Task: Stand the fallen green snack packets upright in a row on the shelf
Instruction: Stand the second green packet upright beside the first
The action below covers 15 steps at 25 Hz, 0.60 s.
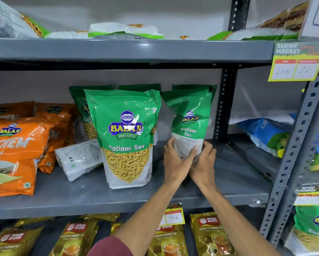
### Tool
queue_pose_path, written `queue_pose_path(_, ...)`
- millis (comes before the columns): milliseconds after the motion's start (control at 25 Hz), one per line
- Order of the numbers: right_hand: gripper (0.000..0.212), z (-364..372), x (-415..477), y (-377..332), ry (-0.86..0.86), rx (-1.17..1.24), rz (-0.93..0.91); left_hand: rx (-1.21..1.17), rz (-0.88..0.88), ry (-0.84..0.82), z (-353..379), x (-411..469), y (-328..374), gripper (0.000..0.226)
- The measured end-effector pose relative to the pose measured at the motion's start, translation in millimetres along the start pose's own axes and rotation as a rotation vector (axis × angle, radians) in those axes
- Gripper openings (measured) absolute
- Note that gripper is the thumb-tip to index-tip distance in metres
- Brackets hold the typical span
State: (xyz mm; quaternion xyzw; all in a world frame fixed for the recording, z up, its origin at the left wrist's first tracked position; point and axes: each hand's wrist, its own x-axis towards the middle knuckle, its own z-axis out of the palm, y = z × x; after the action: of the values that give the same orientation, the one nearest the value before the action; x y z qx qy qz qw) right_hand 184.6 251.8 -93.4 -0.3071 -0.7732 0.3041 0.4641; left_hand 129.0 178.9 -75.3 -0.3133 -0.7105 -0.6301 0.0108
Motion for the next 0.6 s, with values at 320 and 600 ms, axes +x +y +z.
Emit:
queue_pose_path(320,0.078,-6.0,-11.3,-9.0,-0.403,0.063,-0.214,-0.171,0.028,-0.024,-15.6,29.7,-14.1,0.06)
queue_pose_path(600,0.045,-9.5,62.0,13.9,-0.196,0.458,0.047,-0.22,0.032,0.051,-14.0,35.5,-23.9,0.036)
